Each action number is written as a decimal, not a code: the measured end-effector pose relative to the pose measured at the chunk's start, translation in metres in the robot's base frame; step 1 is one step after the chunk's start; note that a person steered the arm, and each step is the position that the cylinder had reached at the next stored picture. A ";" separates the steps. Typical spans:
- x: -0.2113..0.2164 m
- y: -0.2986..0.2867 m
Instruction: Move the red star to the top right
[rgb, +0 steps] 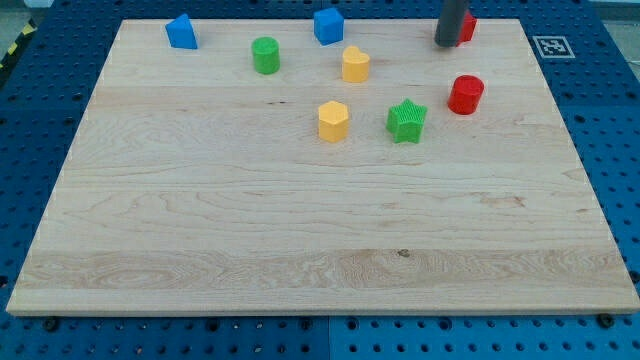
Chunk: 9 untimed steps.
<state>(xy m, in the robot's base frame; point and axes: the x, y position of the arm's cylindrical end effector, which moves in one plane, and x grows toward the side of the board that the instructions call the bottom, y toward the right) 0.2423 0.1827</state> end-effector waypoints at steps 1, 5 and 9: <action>0.001 0.000; -0.033 -0.044; -0.042 -0.009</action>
<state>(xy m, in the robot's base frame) 0.2002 0.1740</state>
